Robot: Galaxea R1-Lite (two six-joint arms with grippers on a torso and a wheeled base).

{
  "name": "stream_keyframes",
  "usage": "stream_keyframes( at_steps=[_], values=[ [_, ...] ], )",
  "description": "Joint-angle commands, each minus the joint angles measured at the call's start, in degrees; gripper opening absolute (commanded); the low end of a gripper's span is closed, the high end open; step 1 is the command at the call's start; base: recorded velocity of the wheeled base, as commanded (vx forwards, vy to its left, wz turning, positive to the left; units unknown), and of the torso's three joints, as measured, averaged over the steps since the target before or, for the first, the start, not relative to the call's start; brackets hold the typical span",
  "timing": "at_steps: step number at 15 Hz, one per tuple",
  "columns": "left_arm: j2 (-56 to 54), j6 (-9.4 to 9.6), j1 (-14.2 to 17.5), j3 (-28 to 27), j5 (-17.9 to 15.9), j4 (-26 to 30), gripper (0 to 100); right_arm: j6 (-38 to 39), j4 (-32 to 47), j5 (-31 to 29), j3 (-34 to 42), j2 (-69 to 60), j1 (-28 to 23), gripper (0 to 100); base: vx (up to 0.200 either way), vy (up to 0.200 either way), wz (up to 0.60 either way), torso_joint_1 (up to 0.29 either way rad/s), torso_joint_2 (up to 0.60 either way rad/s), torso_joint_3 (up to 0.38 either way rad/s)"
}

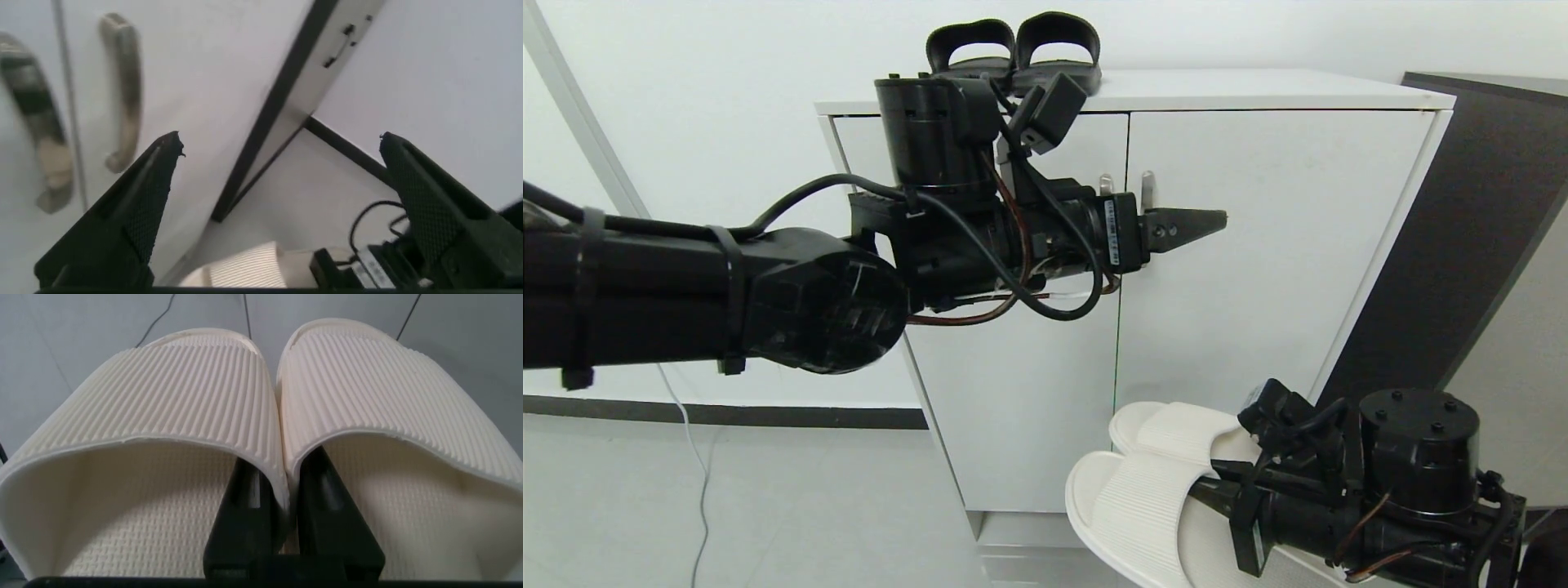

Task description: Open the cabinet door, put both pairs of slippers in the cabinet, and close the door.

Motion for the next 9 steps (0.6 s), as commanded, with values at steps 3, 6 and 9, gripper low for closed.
stream_keyframes(
  at_steps=[3, 6, 9],
  values=[
    [2.19, 0.08, 1.05, -2.47, 2.83, 0.85, 100, -0.02, 0.0, -0.16, -0.25, 0.15, -0.06, 0, 0.0, 0.0, 0.0, 0.0, 0.0, 0.0],
    [4.74, 0.08, 1.32, -5.1, 3.71, 0.94, 100, -0.02, 0.0, -0.25, -0.25, 0.24, -0.06, 0, 0.0, 0.0, 0.0, 0.0, 0.0, 0.0],
    [7.02, 0.08, 1.32, -7.65, 4.41, 1.02, 100, -0.02, 0.0, -0.25, -0.34, 0.24, -0.14, 0, 0.0, 0.0, 0.0, 0.0, 0.0, 0.0]
  ],
)
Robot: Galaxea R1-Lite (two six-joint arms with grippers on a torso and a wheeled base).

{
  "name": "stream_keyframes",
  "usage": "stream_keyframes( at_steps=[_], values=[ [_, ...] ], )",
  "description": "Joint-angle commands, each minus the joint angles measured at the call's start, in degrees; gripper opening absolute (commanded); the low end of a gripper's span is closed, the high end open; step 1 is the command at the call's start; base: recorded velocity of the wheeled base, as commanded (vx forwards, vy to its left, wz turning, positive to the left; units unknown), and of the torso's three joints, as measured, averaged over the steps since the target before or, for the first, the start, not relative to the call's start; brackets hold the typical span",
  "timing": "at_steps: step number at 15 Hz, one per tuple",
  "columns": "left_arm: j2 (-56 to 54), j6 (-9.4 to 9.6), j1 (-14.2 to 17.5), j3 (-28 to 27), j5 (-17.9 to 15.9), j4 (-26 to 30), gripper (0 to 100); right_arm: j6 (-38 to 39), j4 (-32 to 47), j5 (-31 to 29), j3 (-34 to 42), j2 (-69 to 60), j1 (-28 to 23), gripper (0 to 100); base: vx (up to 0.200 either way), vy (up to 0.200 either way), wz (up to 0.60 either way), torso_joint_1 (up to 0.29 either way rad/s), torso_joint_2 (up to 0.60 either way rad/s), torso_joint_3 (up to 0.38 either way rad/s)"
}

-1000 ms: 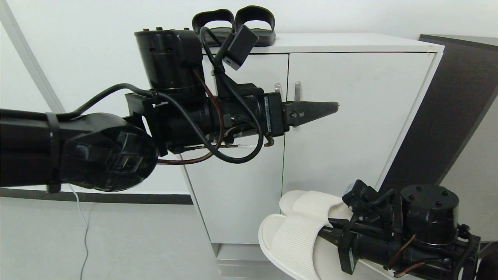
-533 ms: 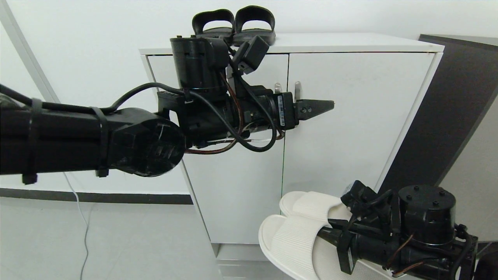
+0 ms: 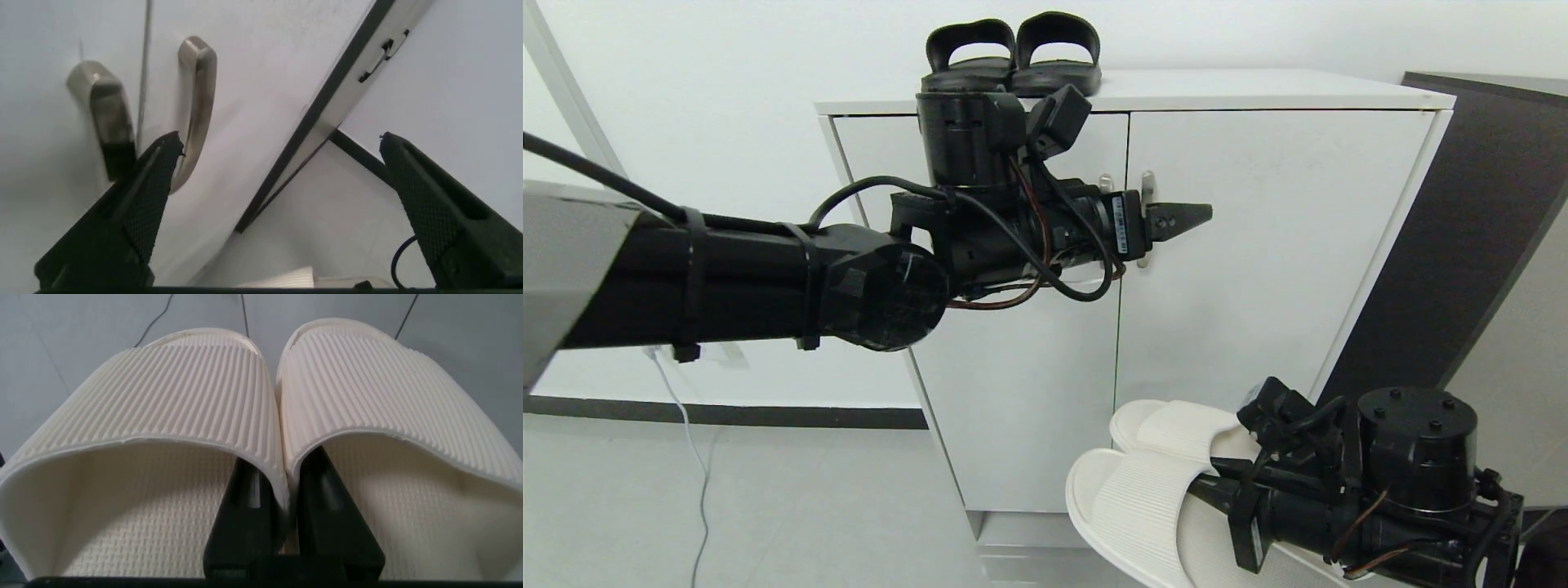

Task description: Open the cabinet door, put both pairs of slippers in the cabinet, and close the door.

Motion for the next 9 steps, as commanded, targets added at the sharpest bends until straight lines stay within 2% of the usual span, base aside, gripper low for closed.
stream_keyframes(
  at_steps=[1, 7, 8, 9],
  values=[
    [2.96, -0.01, -0.1, -2.44, 0.35, -0.04, 100, -0.02, -0.02, 0.01, -0.01, 0.02, -0.03, 0, 0.0, 0.0, 0.0, 0.0, 0.0, 0.0],
    [3.92, -0.1, -0.19, -4.38, 0.26, 1.81, 100, -0.02, -0.02, 0.1, -0.01, 0.72, -0.47, 0, 0.0, 0.0, 0.0, 0.0, 0.0, 0.0],
    [3.57, -0.1, -0.19, -4.02, 0.26, 1.81, 0, -0.02, -0.02, 0.1, -0.01, 0.72, -0.47, 0, 0.0, 0.0, 0.0, 0.0, 0.0, 0.0],
    [3.31, -0.18, -0.19, -3.76, 0.26, 1.81, 0, -0.02, -0.02, 0.18, -0.01, 0.72, -0.47, 0, 0.0, 0.0, 0.0, 0.0, 0.0, 0.0]
  ],
)
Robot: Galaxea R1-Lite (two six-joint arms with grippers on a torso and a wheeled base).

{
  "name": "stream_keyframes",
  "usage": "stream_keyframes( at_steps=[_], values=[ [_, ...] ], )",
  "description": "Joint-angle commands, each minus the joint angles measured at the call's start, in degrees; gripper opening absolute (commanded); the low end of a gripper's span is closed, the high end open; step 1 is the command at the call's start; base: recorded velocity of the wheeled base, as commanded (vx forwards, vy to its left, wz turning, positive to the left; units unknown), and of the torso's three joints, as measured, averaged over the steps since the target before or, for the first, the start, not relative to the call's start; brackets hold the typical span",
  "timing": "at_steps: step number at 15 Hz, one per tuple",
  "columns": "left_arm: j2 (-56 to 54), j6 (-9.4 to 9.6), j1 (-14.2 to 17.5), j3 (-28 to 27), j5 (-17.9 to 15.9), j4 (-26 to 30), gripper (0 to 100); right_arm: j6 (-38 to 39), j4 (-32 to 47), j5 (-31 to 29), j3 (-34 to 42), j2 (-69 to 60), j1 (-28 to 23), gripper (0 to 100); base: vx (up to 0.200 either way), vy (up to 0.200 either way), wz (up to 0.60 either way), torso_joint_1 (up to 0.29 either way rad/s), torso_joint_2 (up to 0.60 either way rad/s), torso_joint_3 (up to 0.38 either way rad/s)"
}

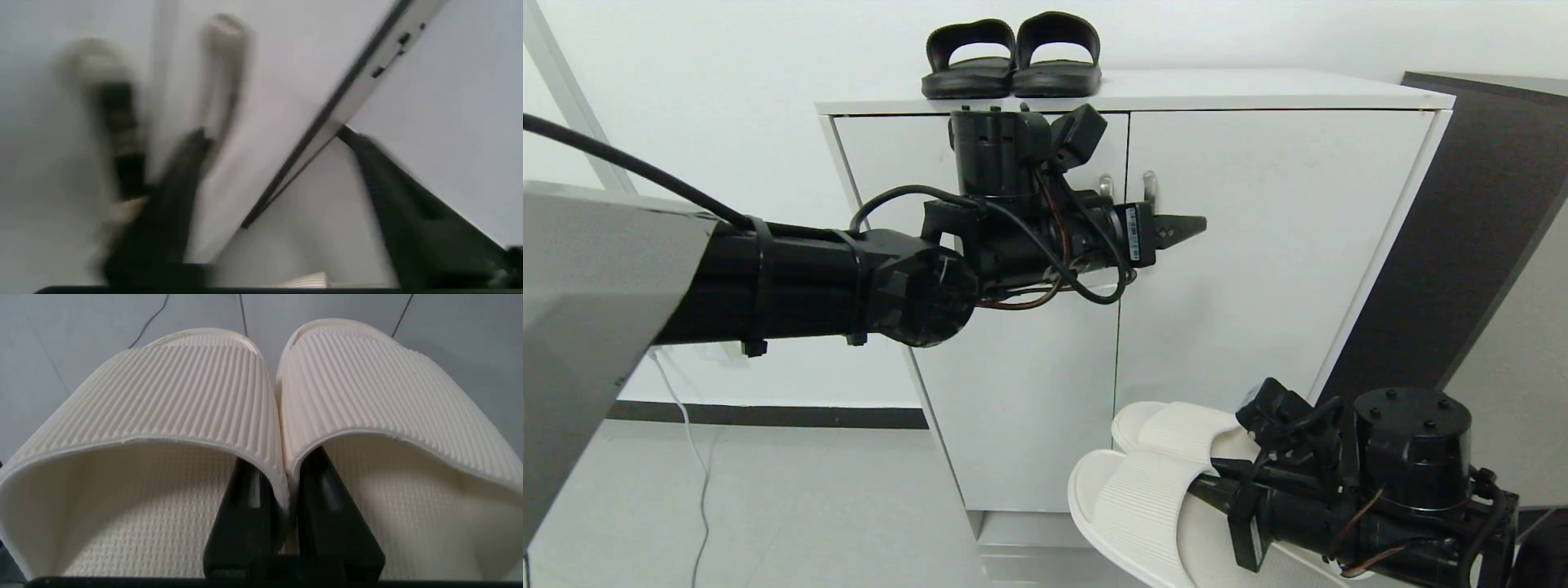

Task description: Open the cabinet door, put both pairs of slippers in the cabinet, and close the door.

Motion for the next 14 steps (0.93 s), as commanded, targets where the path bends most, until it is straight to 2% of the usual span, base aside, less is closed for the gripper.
stream_keyframes(
  at_steps=[1, 4, 7, 14],
  values=[
    [-1.79, -0.06, -0.26, 1.49, -0.28, -0.14, 0, -0.08, -0.02, 0.19, 0.34, -0.04, 0.0, 0, 0.0, 0.0, 0.0, 0.0, 0.0, 0.0],
    [-4.08, 0.03, -1.31, 4.75, -0.28, -0.58, 0, 0.01, -0.02, 0.37, 0.87, -0.3, 0.27, 0, 0.0, 0.0, 0.0, 0.0, 0.0, 0.0],
    [-7.59, 0.03, -2.98, 9.23, -0.19, -0.67, 0, 0.01, 0.25, 5.2, 2.89, -3.2, 0.35, 0, 0.0, 0.0, 0.0, 0.0, 0.0, 0.0],
    [-17.35, 0.29, -8.25, 19.07, -0.02, -0.67, 0, -0.17, -0.02, 11.79, 5.61, -5.93, 0.97, 0, 0.0, 0.0, 0.0, 0.0, 0.0, 0.0]
  ],
)
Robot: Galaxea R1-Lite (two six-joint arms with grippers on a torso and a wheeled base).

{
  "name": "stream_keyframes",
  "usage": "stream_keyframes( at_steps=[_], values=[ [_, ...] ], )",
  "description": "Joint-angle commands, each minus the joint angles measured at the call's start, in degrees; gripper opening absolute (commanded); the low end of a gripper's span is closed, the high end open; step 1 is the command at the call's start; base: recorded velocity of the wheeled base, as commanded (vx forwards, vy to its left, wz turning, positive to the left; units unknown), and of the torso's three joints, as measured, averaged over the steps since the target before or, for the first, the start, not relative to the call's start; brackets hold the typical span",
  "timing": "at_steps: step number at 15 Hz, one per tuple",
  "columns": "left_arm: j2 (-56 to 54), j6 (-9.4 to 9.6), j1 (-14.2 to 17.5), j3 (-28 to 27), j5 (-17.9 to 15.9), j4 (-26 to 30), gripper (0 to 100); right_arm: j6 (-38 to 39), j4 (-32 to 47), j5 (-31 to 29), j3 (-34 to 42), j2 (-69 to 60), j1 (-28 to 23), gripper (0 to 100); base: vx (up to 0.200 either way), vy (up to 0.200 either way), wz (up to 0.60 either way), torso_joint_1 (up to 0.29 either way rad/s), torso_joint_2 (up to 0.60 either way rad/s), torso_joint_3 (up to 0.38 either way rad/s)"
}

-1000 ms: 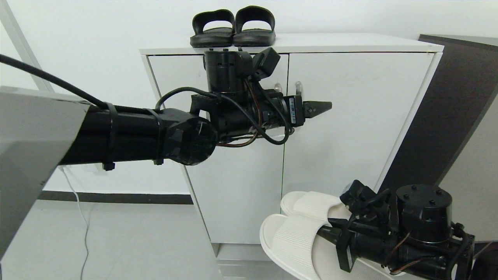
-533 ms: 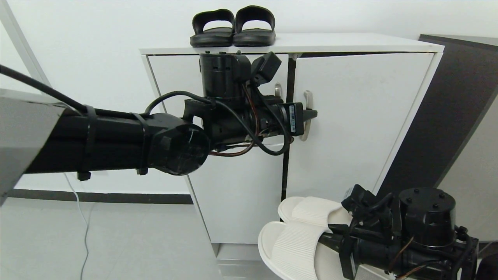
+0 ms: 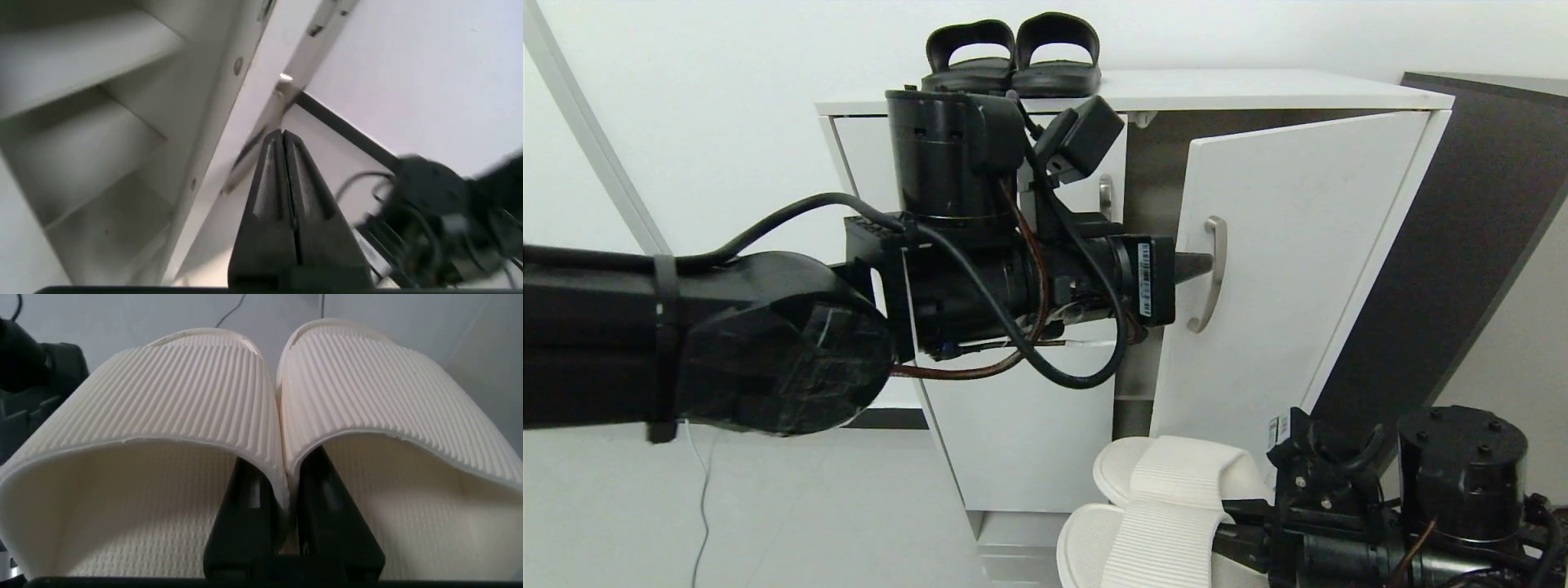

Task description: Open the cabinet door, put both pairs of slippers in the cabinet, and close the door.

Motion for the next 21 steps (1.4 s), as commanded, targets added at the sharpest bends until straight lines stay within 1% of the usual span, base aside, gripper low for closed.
stream_keyframes(
  at_steps=[1, 3, 6, 7, 8, 9, 10, 12, 14, 17, 18, 19, 20, 21],
  values=[
    [-4.93, 0.01, -1.29, 3.28, 0.01, -0.01, 0, -0.03, 0.07, 0.52, 0.57, -1.6, 0.14, 0, 0.0, 0.0, 0.0, 0.0, 0.0, 0.0],
    [-5.99, -0.08, -1.2, 4.51, -0.08, -0.01, 0, -0.12, 0.07, 0.52, 0.83, -1.6, 0.49, 0, 0.0, 0.0, 0.0, 0.0, 0.0, 0.0],
    [-3.0, -0.34, 1.52, 3.28, -0.43, -0.36, 0, -0.39, 0.16, 0.43, 2.5, -2.66, 3.04, 0, 0.0, 0.0, 0.0, 0.0, 0.0, 0.0],
    [-0.8, -0.61, 2.49, 2.57, -0.43, -2.03, 0, -0.39, 0.16, 0.43, 2.94, -3.01, 3.75, 0, 0.0, 0.0, 0.0, 0.0, 0.0, 0.0],
    [1.66, -1.49, 3.46, 1.69, -0.43, -5.29, 0, -0.3, 0.25, 0.43, 3.38, -3.36, 4.27, 0, 0.0, 0.0, 0.0, 0.0, 0.0, 0.0],
    [3.59, -3.07, 4.34, 1.17, -0.34, -8.89, 0, -0.3, 0.33, 0.43, 3.82, -3.54, 4.71, 0, 0.0, 0.0, 0.0, 0.0, 0.0, 0.0],
    [5.44, -4.03, 4.95, 0.38, -0.17, -10.82, 0, -0.3, 0.33, 0.43, 4.35, -3.62, 5.24, 0, 0.0, 0.0, 0.0, 0.0, 0.0, 0.0],
    [8.34, -4.39, 6.01, -1.73, -0.08, -11.09, 0, -0.3, 0.33, 0.43, 5.14, -3.62, 6.29, 0, 0.0, 0.0, 0.0, 0.0, 0.0, 0.0],
    [9.83, -4.83, 6.01, -3.23, -0.17, -11.17, 0, -0.3, 0.07, 0.16, 6.81, -3.71, 7.7, 0, 0.0, 0.0, 0.0, 0.0, 0.0, 0.0],
    [10.71, -5.35, 6.01, -4.99, -0.08, -11.09, 0, -0.3, 0.25, 0.08, 7.34, -3.62, 8.84, 0, 0.0, 0.0, 0.0, 0.0, 0.0, 0.0],
    [10.71, -6.41, 5.74, -4.99, 0.01, -11.17, 0, -0.3, 0.25, 0.08, 7.95, -3.62, 9.55, 0, 0.0, 0.0, 0.0, 0.0, 0.0, 0.0],
    [10.62, -6.85, 5.48, -4.72, 0.36, -11.26, 0, -0.3, 0.25, -0.01, 8.39, -3.62, 10.69, 0, -0.2, 0.0, 0.0, -0.002, 0.0, 0.002],
    [10.45, -6.85, 4.34, -4.11, 0.97, -12.05, 0, -0.3, 0.16, -0.1, 8.48, -3.62, 11.48, 0, -0.2, 0.0, 0.0, 0.012, 0.0, 0.007],
    [10.18, -6.67, 2.4, -2.7, 1.15, -13.81, 0, -0.3, 0.16, -0.1, 8.48, -3.62, 11.83, 0, -0.2, 0.0, 0.0, 0.012, 0.01, -0.002]
  ],
)
